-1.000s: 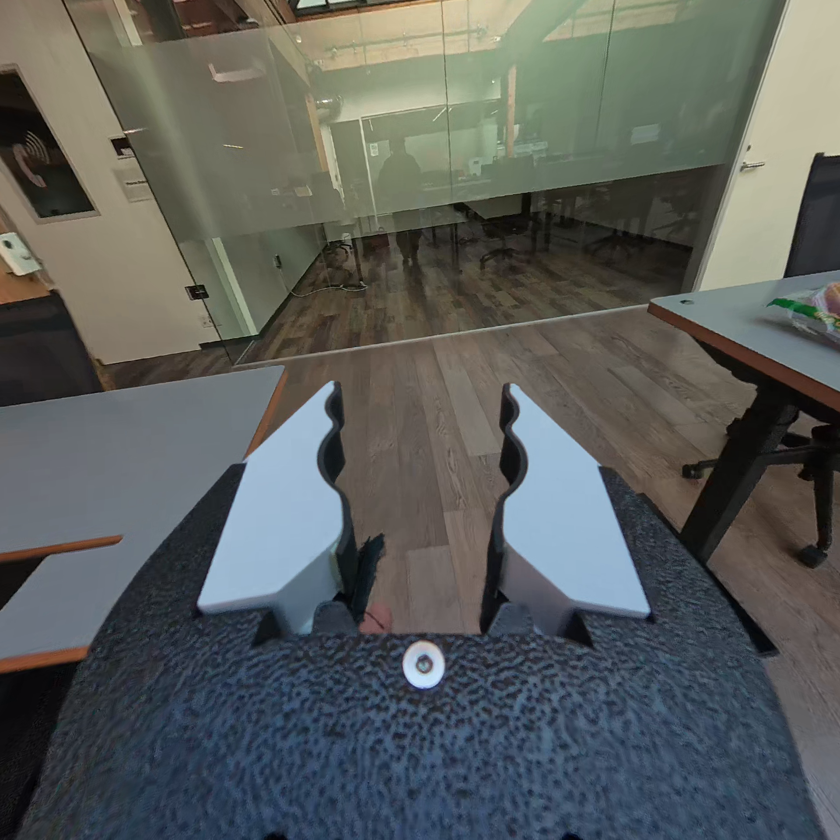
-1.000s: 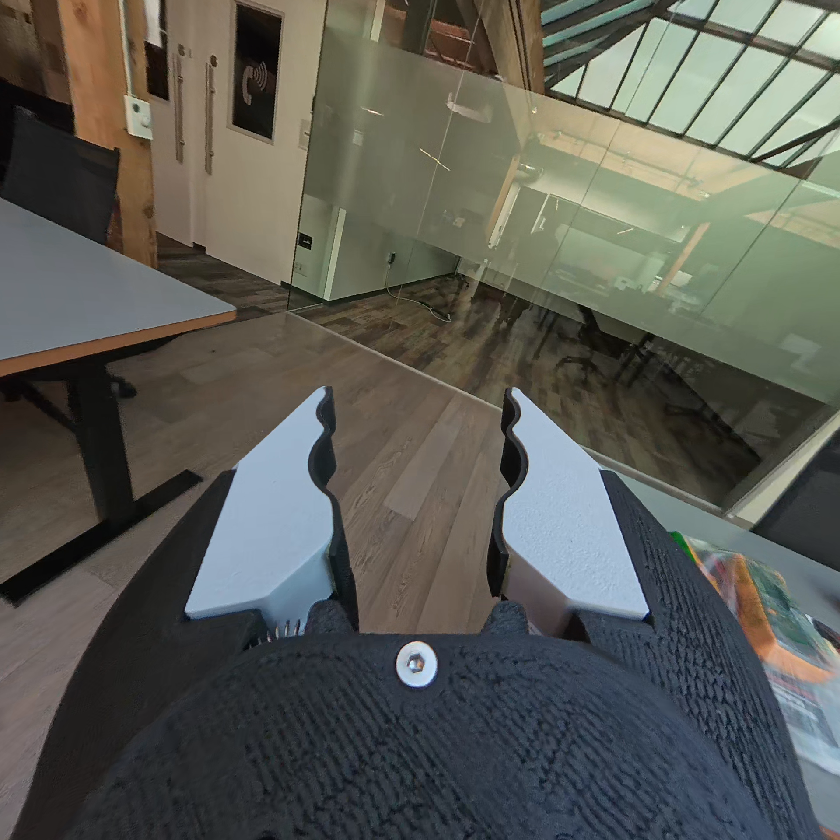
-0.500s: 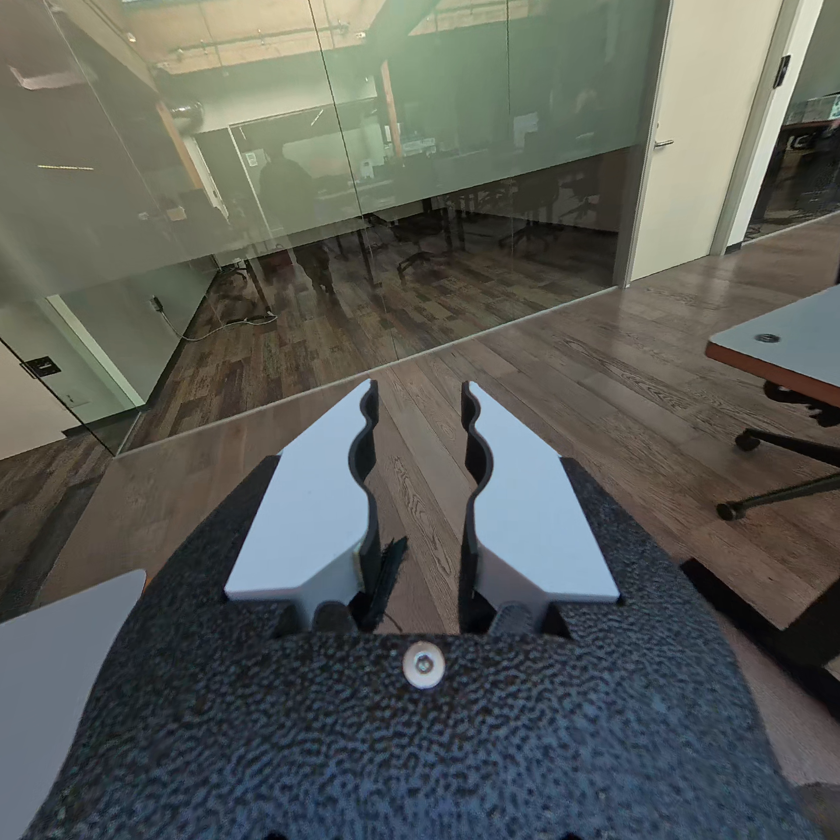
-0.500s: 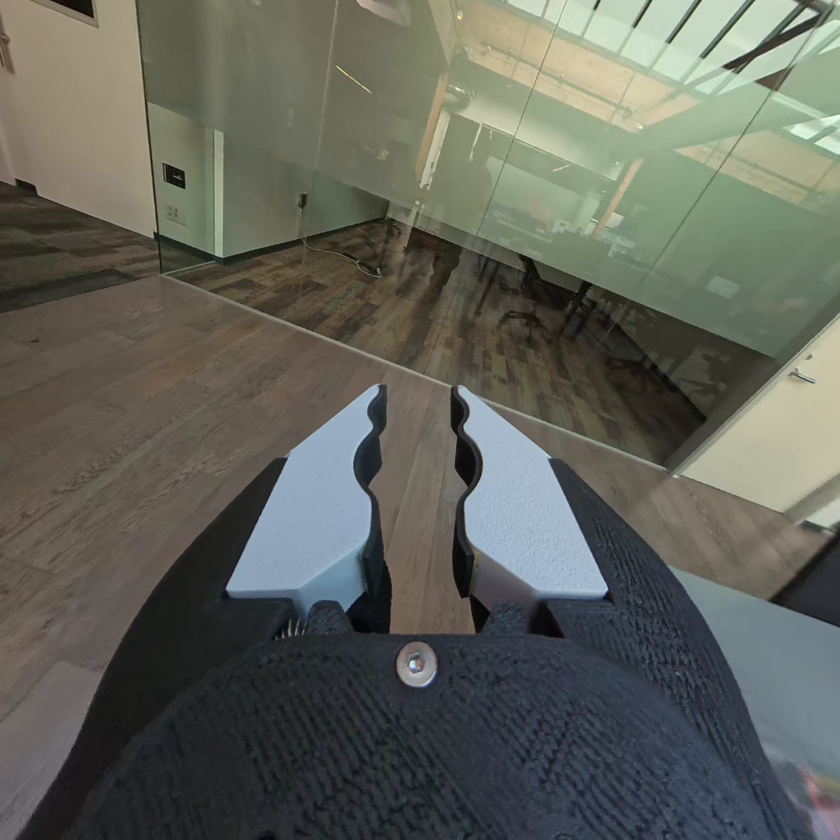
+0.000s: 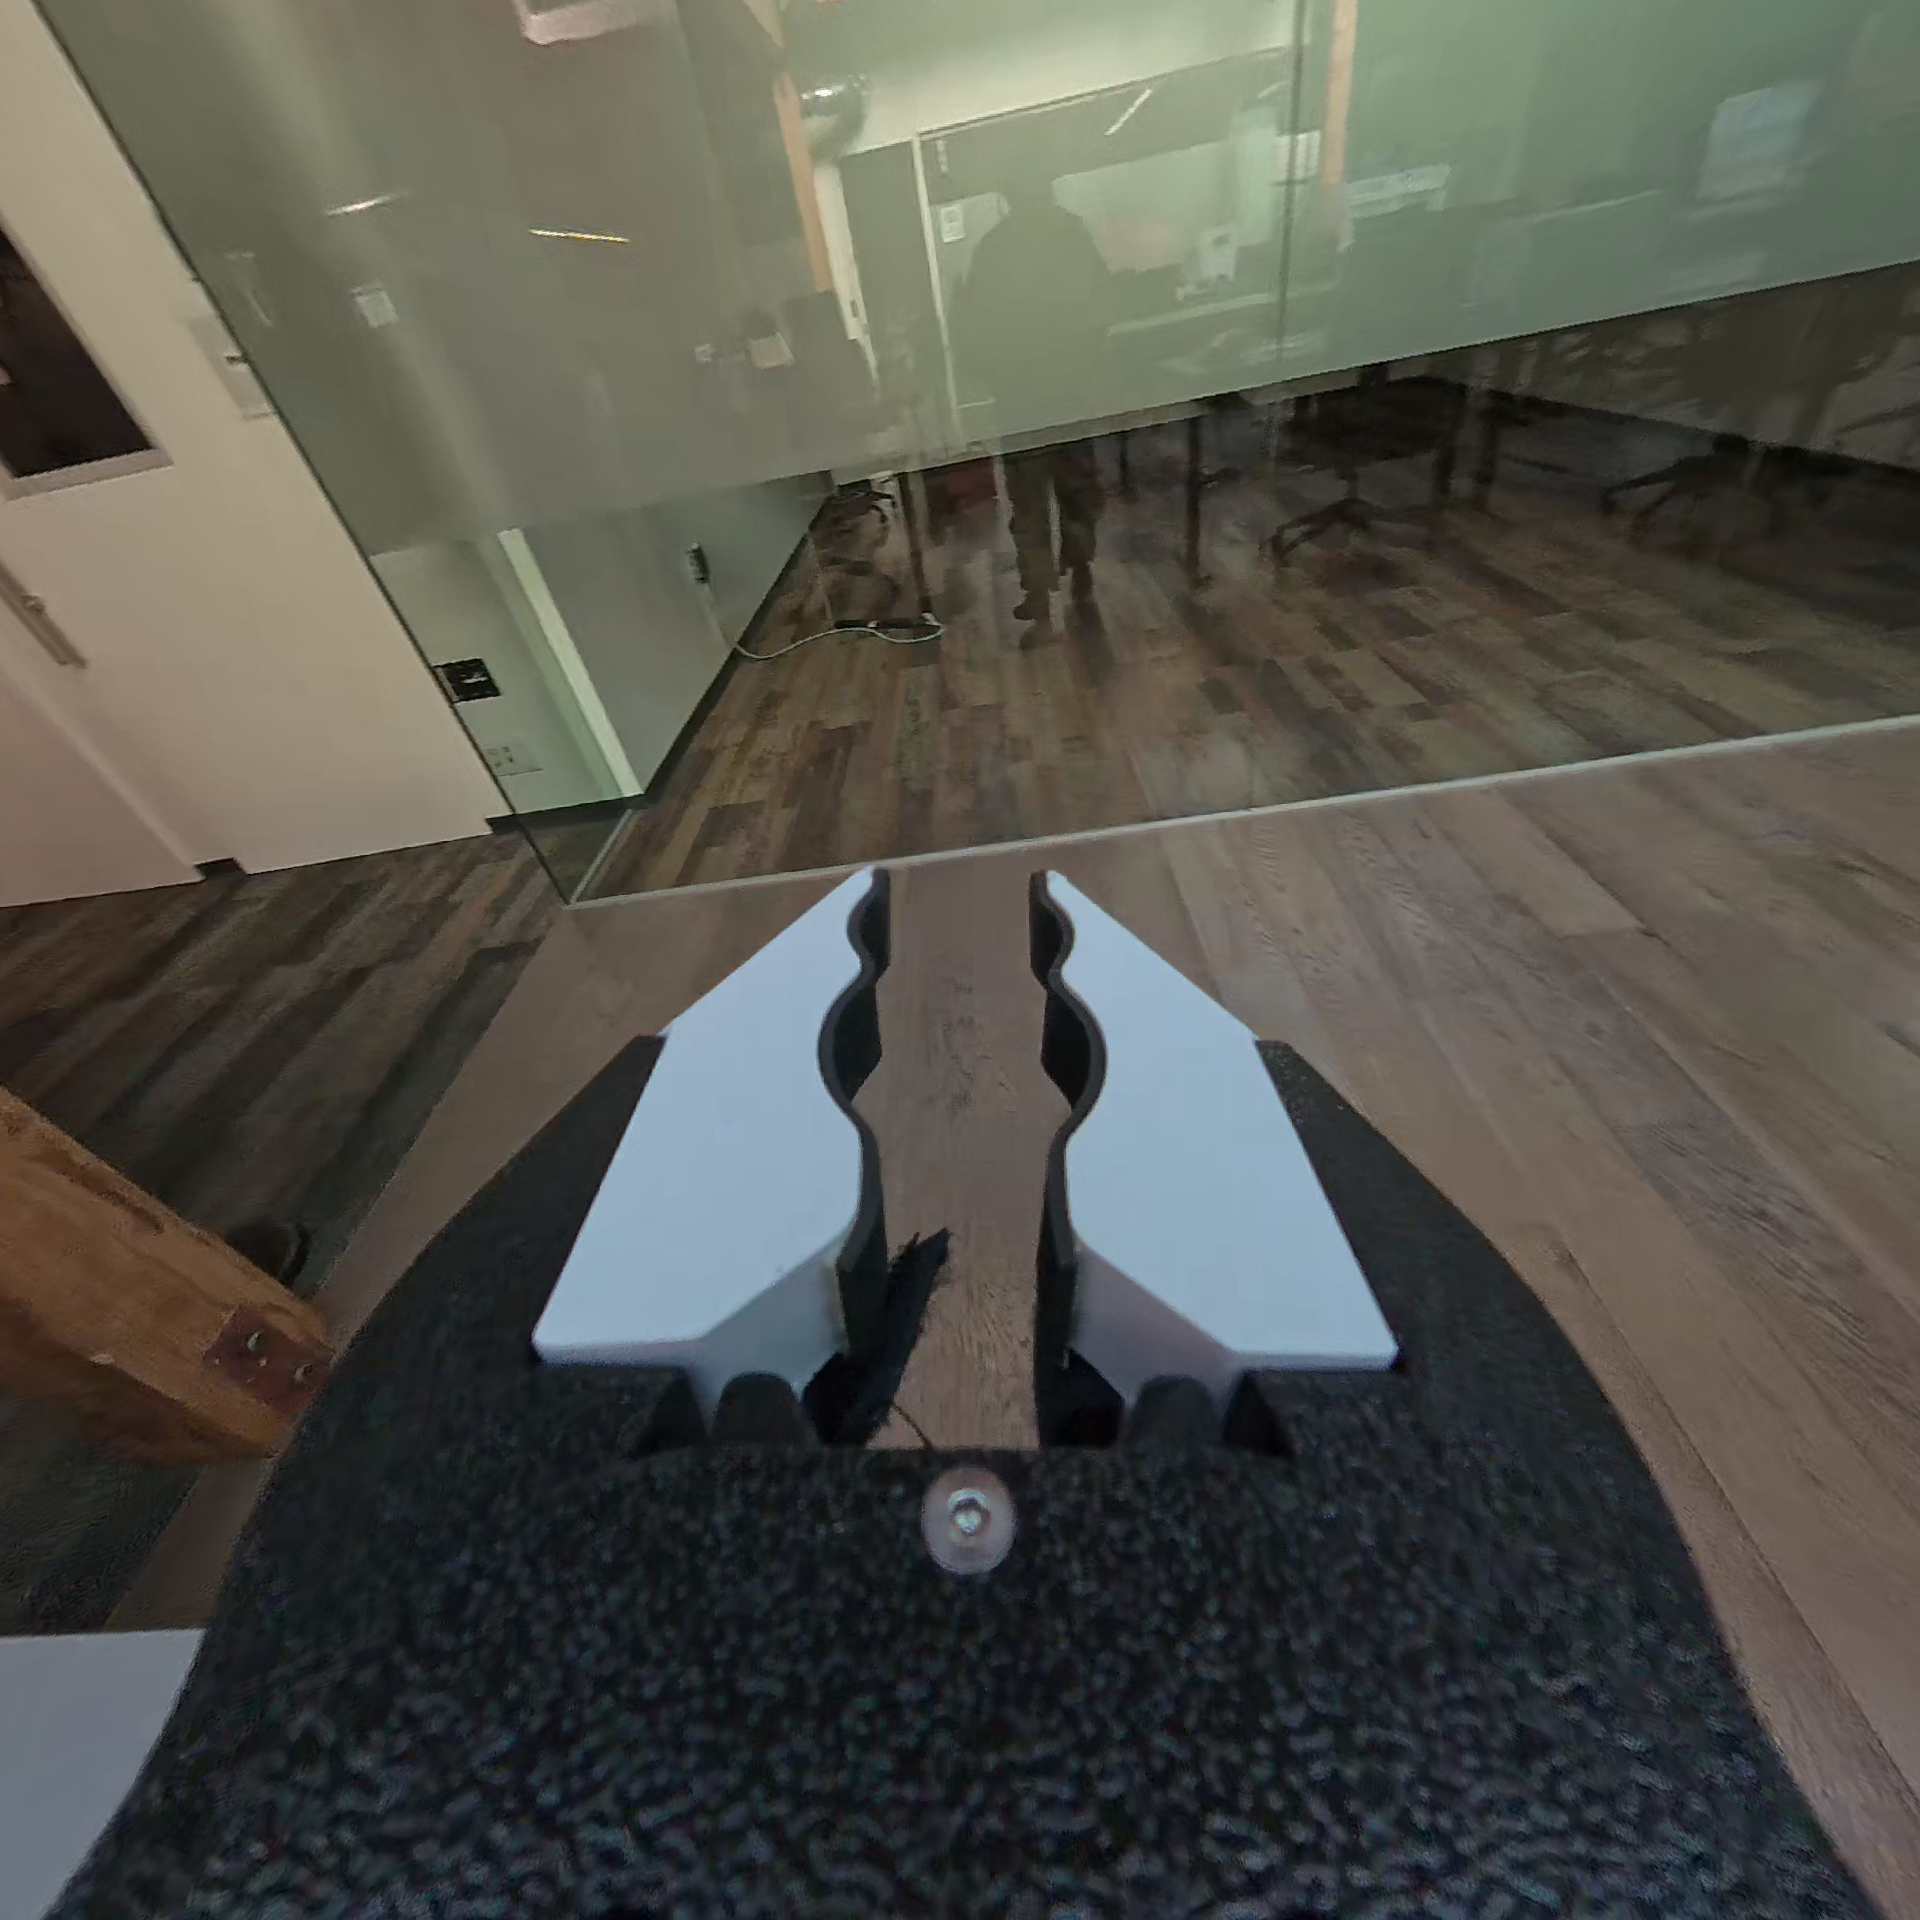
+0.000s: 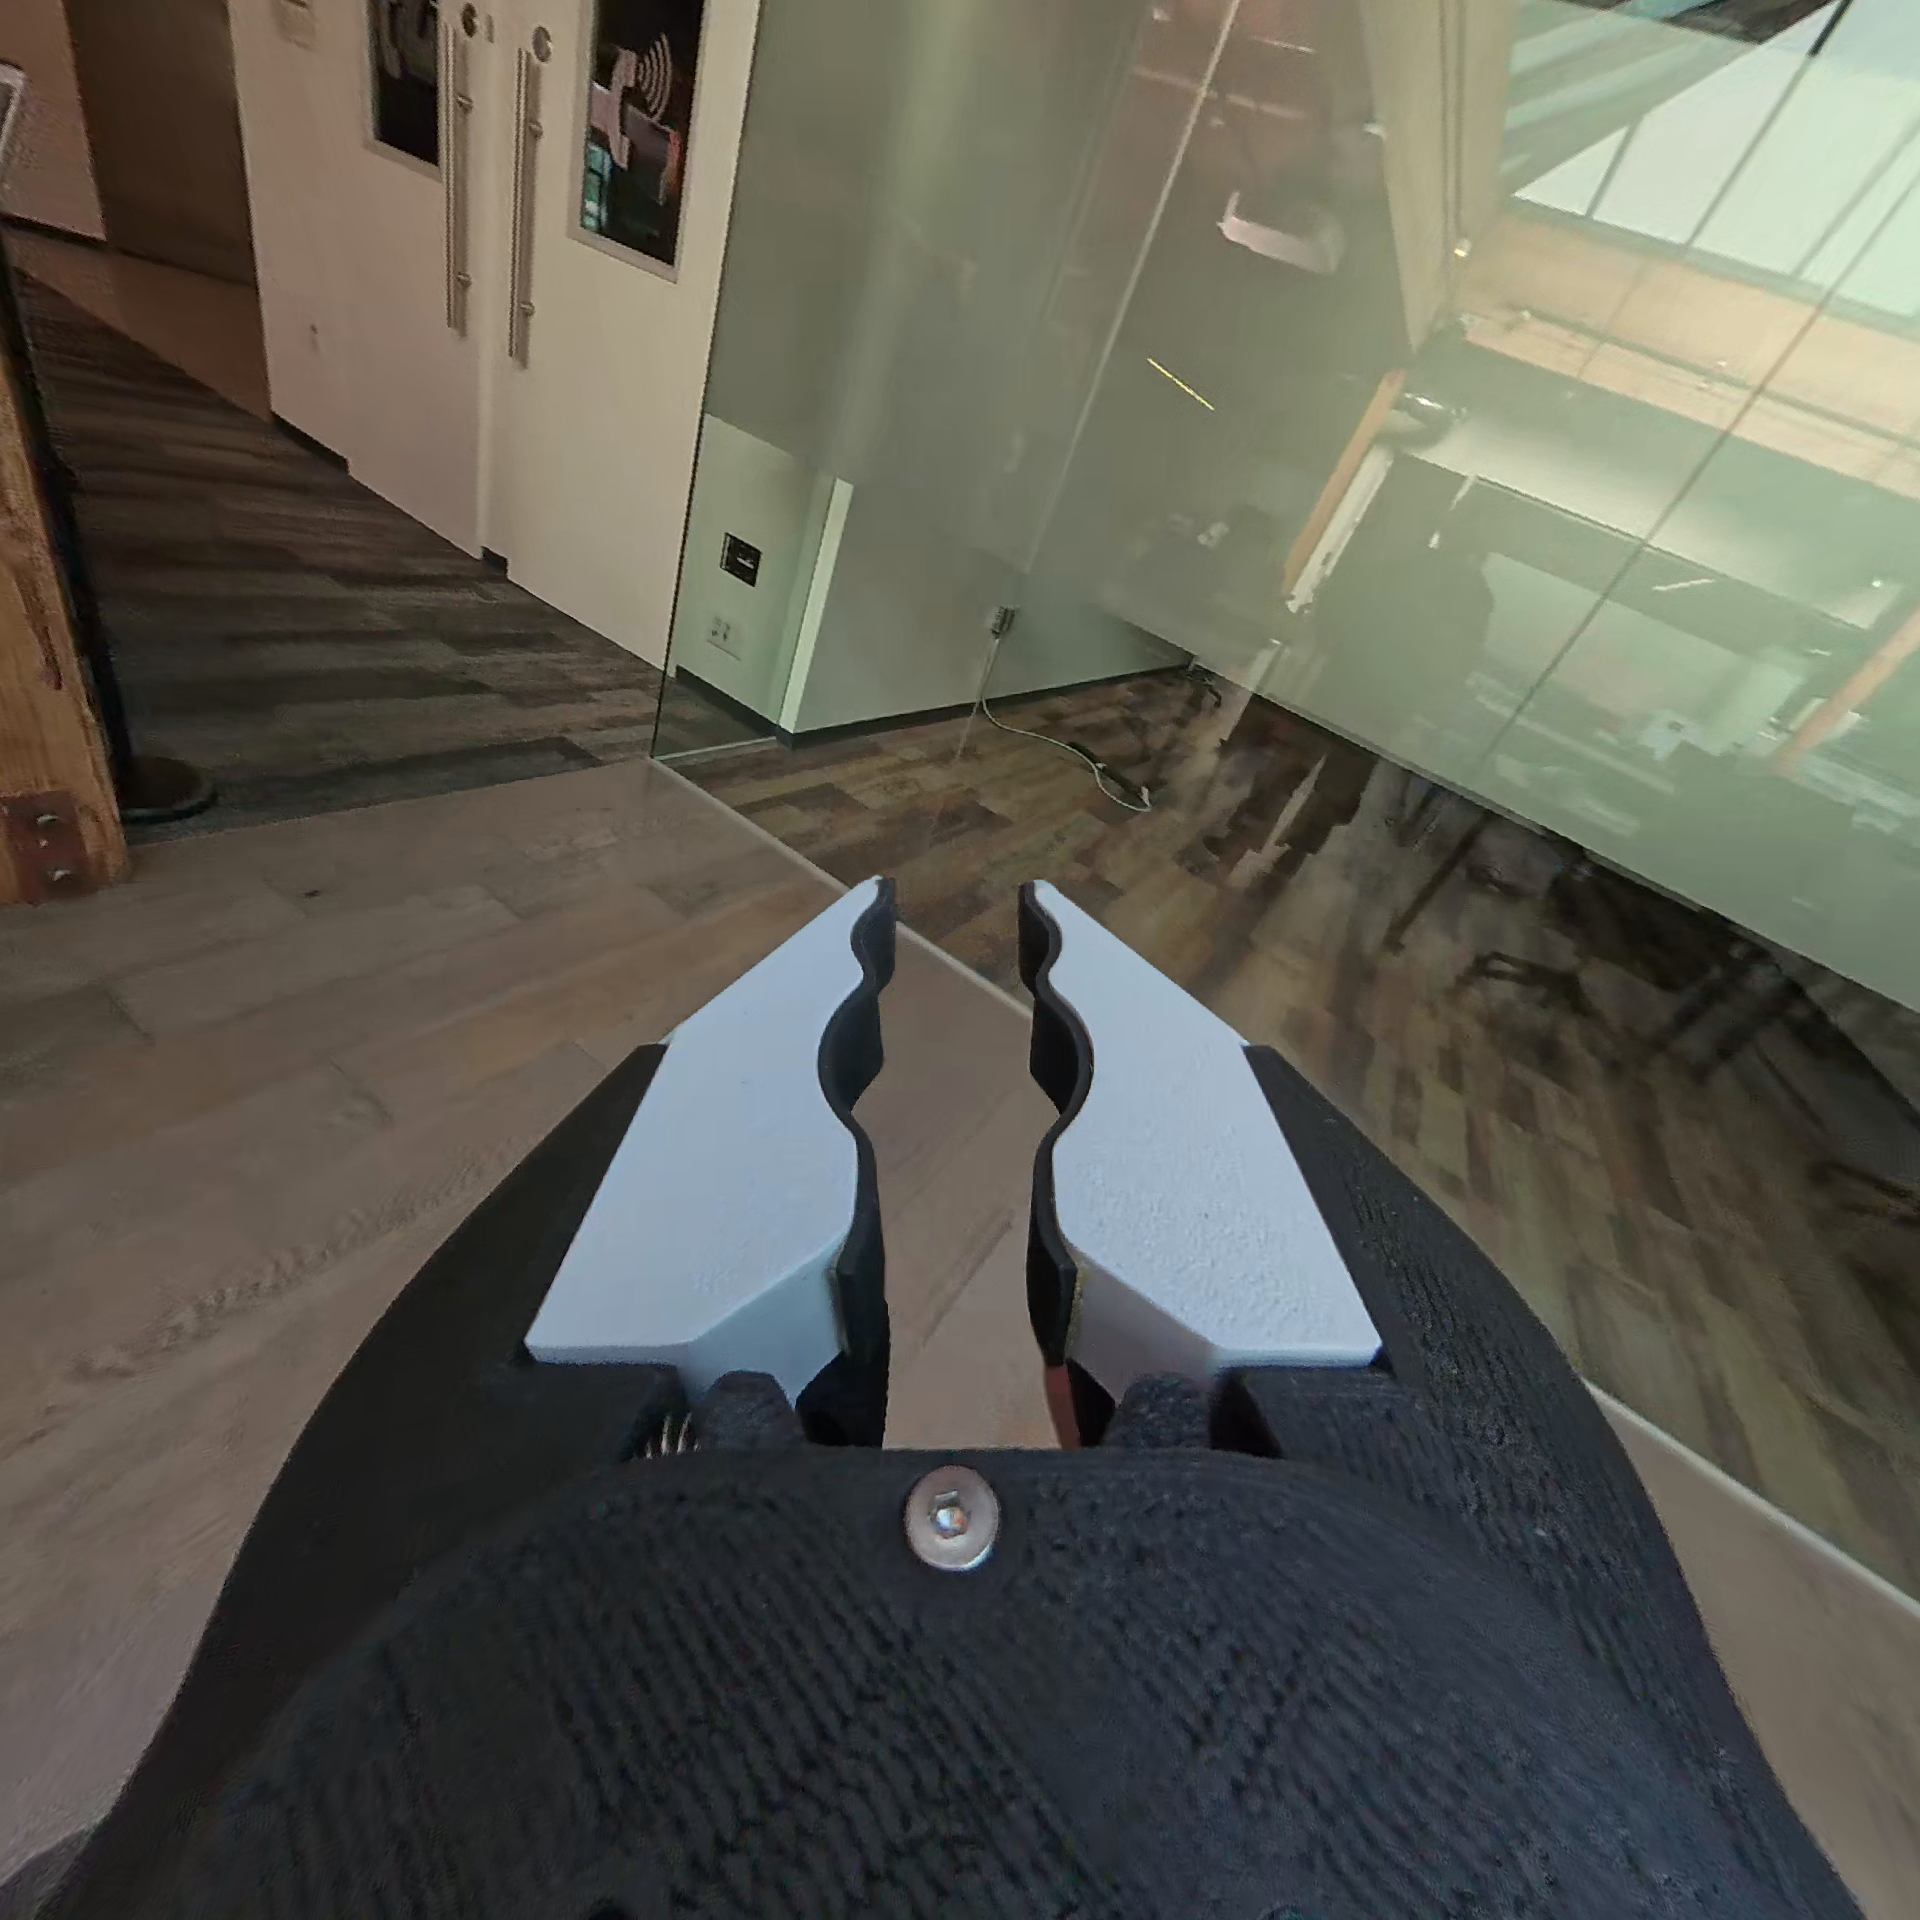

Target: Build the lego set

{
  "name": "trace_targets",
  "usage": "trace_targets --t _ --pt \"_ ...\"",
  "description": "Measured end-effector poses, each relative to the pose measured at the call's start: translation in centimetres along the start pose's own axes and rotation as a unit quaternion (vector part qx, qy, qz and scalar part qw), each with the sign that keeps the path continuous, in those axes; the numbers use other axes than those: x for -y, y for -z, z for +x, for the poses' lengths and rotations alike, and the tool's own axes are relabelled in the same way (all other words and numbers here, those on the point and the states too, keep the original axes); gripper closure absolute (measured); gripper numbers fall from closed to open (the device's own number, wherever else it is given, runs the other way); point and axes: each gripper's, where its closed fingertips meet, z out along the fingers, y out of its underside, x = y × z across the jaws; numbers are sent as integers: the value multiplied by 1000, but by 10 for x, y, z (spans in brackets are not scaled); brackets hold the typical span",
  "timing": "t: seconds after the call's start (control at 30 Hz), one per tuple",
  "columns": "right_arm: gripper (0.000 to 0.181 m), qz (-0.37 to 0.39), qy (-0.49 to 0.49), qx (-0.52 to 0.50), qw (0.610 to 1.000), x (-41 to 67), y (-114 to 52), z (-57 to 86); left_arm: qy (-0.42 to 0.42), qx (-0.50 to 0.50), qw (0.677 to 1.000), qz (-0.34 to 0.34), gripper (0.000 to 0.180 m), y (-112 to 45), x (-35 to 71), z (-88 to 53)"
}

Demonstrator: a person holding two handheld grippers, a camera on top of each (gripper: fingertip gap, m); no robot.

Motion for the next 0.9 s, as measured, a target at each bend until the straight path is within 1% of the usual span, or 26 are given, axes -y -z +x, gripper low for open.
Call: trace_targets --t 0.13,0.2,0.3,0.37,0.43,0.57,0.67,0.77,0.8,0.9 --pt "154 -2 -17 30 999 -3 -156 -16 28 38 999 19 151 -102 0 -92" --pt "150 -1 -24 59 998 13 -228 -25 39 41 998 6 149 -159 6 -133" --pt "150 17 10 81 997 34 -335 -37 19 51 998 14 147 -242 20 -187" --pt "147 13 4 100 995 38 -404 -45 30 39 999 12 145 -300 25 -216" --pt "145 20 -4 124 992 42 -473 -56 30 35 999 25 146 -352 30 -246" --pt "135 27 0 183 983 46 -629 -90 17 60 998 31 147 -454 27 -329" --pt "133 61 1 231 971 64 -751 -126 18 86 996 20 143 -525 17 -405" --pt "130 67 -25 310 948 95 -872 -183 45 101 994 -3 139 -593 18 -484" --pt "129 73 -27 335 939 107 -909 -207 36 103 994 -8 137 -610 19 -509" --pt "128 95 -4 395 914 143 -1015 -287 12 154 988 -21 133 -648 10 -594"
